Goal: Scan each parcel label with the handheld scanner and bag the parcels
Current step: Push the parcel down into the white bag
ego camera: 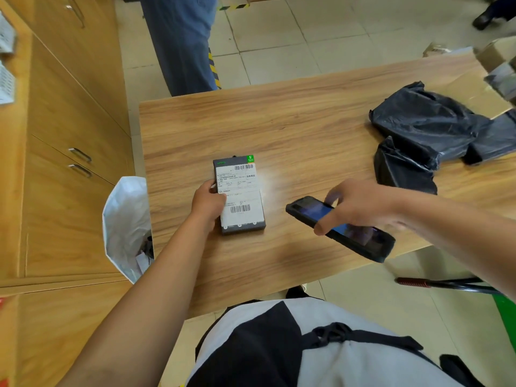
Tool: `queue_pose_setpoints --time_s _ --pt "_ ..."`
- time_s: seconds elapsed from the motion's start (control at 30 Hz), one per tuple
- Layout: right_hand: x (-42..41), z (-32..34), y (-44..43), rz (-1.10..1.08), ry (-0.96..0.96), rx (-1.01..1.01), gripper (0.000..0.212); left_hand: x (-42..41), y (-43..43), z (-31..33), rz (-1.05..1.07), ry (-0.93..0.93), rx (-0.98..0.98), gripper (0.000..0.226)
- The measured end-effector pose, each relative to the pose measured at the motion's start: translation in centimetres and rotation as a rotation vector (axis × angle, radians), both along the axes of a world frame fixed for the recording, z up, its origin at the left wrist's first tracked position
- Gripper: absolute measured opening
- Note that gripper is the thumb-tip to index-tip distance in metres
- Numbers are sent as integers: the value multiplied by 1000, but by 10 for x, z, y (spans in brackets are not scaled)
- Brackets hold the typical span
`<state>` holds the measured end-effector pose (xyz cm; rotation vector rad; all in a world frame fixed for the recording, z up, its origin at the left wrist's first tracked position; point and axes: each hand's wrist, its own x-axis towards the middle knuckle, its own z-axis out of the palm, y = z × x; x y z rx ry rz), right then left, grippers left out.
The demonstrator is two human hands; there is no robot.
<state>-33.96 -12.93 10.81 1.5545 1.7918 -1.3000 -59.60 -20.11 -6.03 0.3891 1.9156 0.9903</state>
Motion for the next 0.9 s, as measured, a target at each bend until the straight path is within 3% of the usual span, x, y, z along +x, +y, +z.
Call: queue_pose_setpoints --time_s 0.07,0.13,0.17,0.23,0.3,0.37,0.77,0.9 --pt "15 -4 -5 -106 84 -2 58 5 1 5 -11 57 -15 63" --pt "29 -10 -12 -231 174 12 45 17 0 10 -64 239 -73 56" --pt "35 -14 -15 -296 222 17 45 25 -3 9 -109 350 -133 55" --pt "44 -22 -21 -405 303 34 58 47 -11 7 -191 501 -250 80" --pt "51 -29 -24 -497 360 47 74 69 -19 6 -238 602 -305 102" --pt "56 -34 -23 -553 400 46 83 83 -24 1 -244 664 -356 110" --pt "66 -57 11 -469 532 -20 79 79 -38 10 -150 654 -482 111" --pt "54 -66 15 -418 560 -89 65 78 -56 18 -119 632 -508 108"
